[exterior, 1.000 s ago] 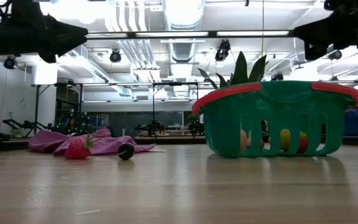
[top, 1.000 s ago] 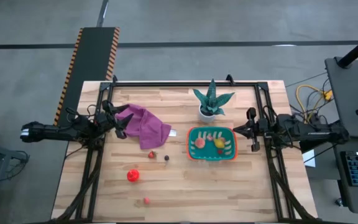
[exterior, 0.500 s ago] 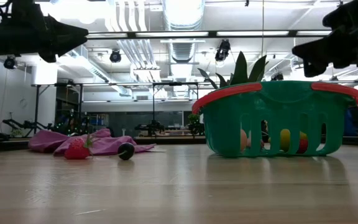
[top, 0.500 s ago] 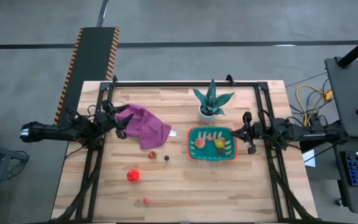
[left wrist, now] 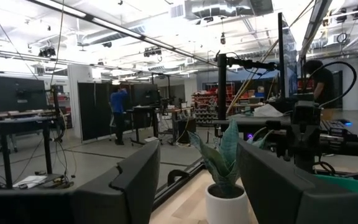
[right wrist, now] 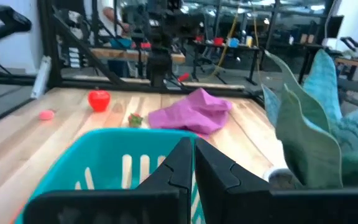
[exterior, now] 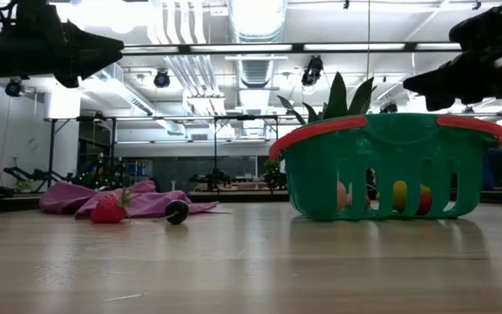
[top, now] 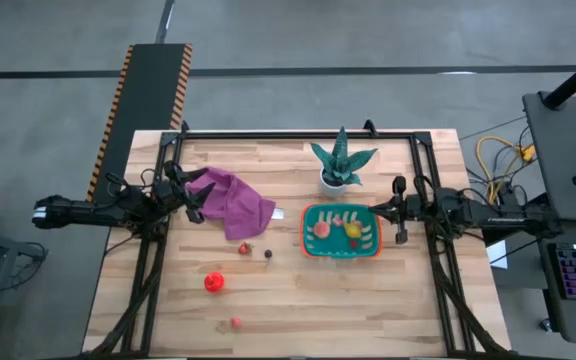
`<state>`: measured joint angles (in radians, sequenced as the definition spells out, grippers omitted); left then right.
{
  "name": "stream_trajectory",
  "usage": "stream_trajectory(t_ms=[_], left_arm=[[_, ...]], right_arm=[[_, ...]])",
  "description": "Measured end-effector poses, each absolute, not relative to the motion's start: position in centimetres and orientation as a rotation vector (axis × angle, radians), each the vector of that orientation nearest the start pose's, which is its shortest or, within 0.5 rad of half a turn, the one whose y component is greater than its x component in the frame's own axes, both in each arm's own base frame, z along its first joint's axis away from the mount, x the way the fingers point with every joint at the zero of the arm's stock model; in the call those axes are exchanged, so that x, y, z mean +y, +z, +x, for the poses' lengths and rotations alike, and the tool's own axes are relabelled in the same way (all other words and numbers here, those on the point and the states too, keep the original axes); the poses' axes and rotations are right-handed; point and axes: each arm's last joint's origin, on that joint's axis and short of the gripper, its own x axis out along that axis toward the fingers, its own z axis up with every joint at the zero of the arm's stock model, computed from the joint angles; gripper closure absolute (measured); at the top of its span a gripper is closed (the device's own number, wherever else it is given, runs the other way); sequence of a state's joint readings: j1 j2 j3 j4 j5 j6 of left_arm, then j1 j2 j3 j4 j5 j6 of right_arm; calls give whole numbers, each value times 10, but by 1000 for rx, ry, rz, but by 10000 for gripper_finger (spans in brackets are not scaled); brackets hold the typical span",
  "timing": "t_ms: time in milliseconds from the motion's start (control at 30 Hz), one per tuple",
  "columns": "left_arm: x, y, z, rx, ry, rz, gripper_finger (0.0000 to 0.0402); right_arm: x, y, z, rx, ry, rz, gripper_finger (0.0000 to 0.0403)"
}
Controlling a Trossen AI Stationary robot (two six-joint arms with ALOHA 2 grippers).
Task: Pick and placing Produce into tupperware
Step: Put the apple into the green basket
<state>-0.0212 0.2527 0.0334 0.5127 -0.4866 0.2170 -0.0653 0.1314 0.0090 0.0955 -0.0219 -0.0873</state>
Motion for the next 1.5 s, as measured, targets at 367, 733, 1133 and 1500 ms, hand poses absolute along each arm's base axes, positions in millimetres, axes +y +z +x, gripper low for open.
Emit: stream_trajectory(t_ms=[367, 733, 1133, 1500], left_arm=[[11, 198, 107, -201, 485, 145, 203], [11, 198, 107, -201, 484, 144, 203], [11, 199, 107, -206, 481, 143, 203], [11, 199, 107, -206, 478, 147, 203]], right_arm=[[-7, 172, 105, -38, -53, -93, 394], [-6, 174, 103, -67, -41, -34, 394], [-6, 171, 97, -46, -62, -53, 394], [-10, 170, 97, -35, -180, -78, 394]])
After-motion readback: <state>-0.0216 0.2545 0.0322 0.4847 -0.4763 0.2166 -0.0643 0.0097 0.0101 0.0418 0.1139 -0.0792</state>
